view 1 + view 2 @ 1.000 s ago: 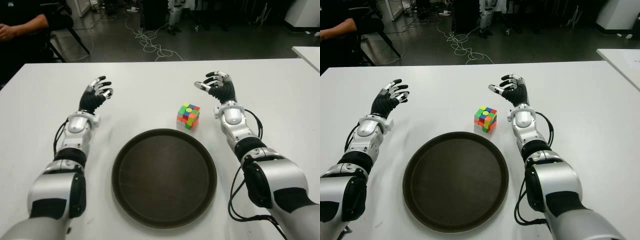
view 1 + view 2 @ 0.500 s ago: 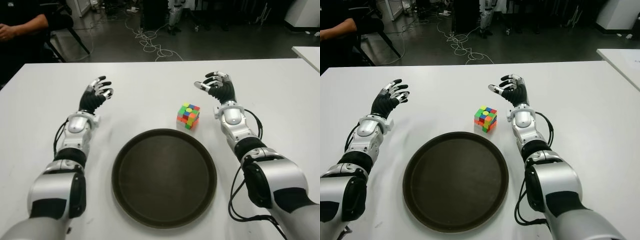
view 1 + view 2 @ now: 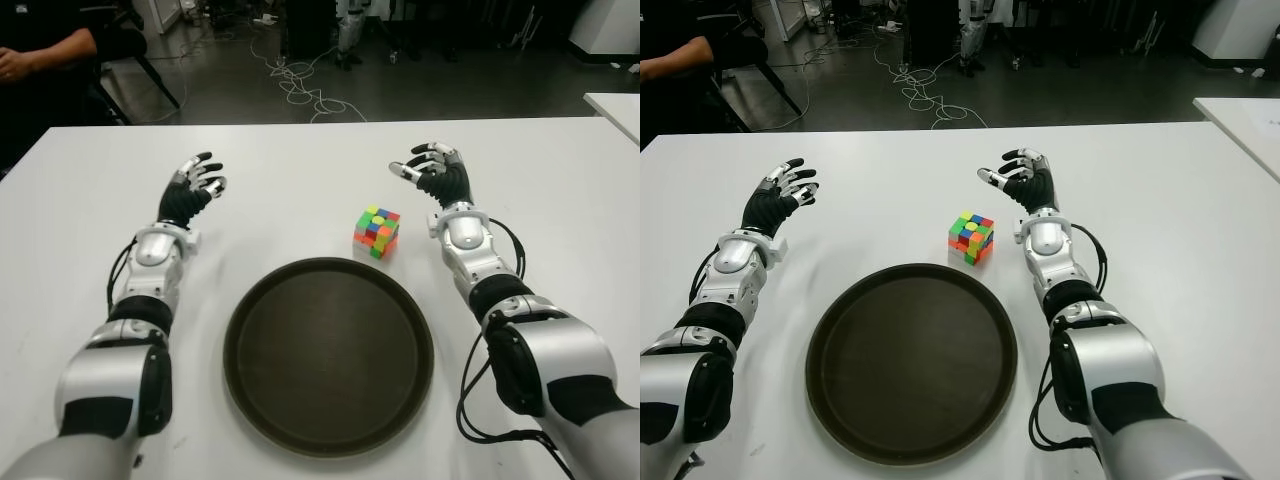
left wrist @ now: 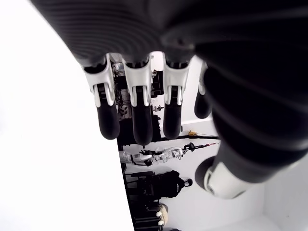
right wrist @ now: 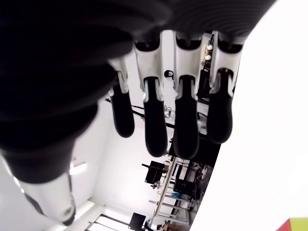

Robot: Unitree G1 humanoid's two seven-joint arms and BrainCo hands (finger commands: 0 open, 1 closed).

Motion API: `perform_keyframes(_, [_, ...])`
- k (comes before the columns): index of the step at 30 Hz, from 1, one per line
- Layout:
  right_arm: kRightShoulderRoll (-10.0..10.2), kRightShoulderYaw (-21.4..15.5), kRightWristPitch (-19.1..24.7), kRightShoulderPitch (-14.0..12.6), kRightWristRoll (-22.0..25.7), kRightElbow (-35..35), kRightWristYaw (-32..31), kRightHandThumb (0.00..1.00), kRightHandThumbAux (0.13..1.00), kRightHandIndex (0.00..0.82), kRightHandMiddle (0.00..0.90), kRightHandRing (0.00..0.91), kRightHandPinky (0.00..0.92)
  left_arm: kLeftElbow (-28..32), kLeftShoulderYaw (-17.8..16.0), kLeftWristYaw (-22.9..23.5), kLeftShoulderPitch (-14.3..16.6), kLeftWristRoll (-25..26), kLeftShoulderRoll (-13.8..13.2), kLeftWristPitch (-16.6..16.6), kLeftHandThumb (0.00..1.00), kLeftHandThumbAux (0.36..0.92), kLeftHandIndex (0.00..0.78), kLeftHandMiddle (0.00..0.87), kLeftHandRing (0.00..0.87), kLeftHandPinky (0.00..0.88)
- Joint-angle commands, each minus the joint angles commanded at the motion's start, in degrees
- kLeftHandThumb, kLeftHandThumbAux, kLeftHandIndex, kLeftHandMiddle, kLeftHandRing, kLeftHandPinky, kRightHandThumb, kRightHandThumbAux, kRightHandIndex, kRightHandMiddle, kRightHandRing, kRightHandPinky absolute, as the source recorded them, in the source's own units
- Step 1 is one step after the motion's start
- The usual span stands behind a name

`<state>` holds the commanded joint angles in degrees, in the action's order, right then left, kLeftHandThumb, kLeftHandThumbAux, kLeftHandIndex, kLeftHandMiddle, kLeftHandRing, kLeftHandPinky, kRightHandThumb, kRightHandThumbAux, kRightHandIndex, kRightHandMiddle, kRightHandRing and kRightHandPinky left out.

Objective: Pick up the Rubik's Cube and put it in the plate

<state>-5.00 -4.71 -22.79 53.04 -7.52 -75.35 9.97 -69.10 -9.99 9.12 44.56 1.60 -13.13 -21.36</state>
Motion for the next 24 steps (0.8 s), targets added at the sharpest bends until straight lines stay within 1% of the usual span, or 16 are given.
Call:
perform_keyframes(5, [-0.48, -1.66, 1.51, 0.77, 1.69, 0.03, -3.86, 0.013, 0.728, 0.343, 0.434, 0.494, 0.535, 0.0, -0.02, 0.17, -0.07, 0.04, -0.03, -0.14, 0.115, 0.756, 0.138, 0.214, 0.214, 0.239])
perform_keyframes(7, [-1.2, -2.28, 2.5, 1.22, 2.46, 0.1, -5.94, 0.005, 0.729, 0.325, 0.407, 0.468, 0.504, 0.04, 0.04, 0.13, -0.07, -0.03, -0.04, -0.24, 0.111, 0.752, 0.136, 0.214, 0.214, 0.235])
perform_keyframes(15, [-3.08, -1.83, 3.86, 3.13, 1.78, 0.78, -9.17, 0.0, 0.709, 0.271, 0.345, 0.398, 0.44, 0.38, 0.06, -0.1, -0.29, -0.08, -0.13, -0.51, 0.116, 0.741, 0.142, 0.219, 0.22, 0.243])
perform_keyframes(16, [-3.83, -0.71, 3.18, 3.32, 0.65, 1.18, -9.86, 0.029, 0.67, 0.269, 0.328, 0.371, 0.401, 0.31, 0.04, -0.2, -0.24, -0.07, -0.14, -0.34, 0.112, 0.739, 0.14, 0.217, 0.217, 0.241])
perform_keyframes(18, [-4.98, 1.21, 1.77, 3.37, -1.3, 1.76, -10.77, 0.014, 0.659, 0.245, 0.298, 0.334, 0.358, 0.21, -0.01, -0.32, -0.21, -0.04, -0.17, -0.15, 0.111, 0.733, 0.139, 0.216, 0.217, 0.239])
perform_keyframes(19, [-5.36, 1.95, 1.18, 3.33, -1.98, 1.95, -11.01, 0.009, 0.655, 0.231, 0.279, 0.307, 0.319, 0.2, -0.04, -0.33, -0.22, -0.02, -0.18, -0.11, 0.112, 0.728, 0.139, 0.215, 0.217, 0.24])
perform_keyframes(20, [-5.93, 3.06, 0.29, 3.27, -3.08, 2.16, -11.12, 0.007, 0.654, 0.226, 0.272, 0.297, 0.305, 0.21, -0.05, -0.35, -0.24, 0.0, -0.17, -0.12, 0.112, 0.726, 0.138, 0.215, 0.217, 0.24])
perform_keyframes(21, [-6.32, 3.84, -0.36, 3.23, -3.84, 2.32, -11.19, 0.004, 0.651, 0.209, 0.248, 0.263, 0.252, 0.24, -0.06, -0.34, -0.28, 0.02, -0.18, -0.13, 0.116, 0.723, 0.139, 0.217, 0.219, 0.244])
perform_keyframes(23, [-8.48, 7.84, -3.19, 2.7, -8.08, 3.44, -10.68, 0.002, 0.647, 0.185, 0.212, 0.214, 0.182, 0.33, -0.02, -0.46, -0.3, -0.02, -0.18, -0.11, 0.12, 0.722, 0.14, 0.219, 0.222, 0.249])
perform_keyframes(24, [-9.28, 9.44, -4.22, 2.44, -9.74, 3.88, -10.31, 0.001, 0.642, 0.148, 0.16, 0.151, 0.116, 0.36, 0.01, -0.5, -0.3, -0.05, -0.18, -0.09, 0.124, 0.723, 0.141, 0.222, 0.225, 0.252])
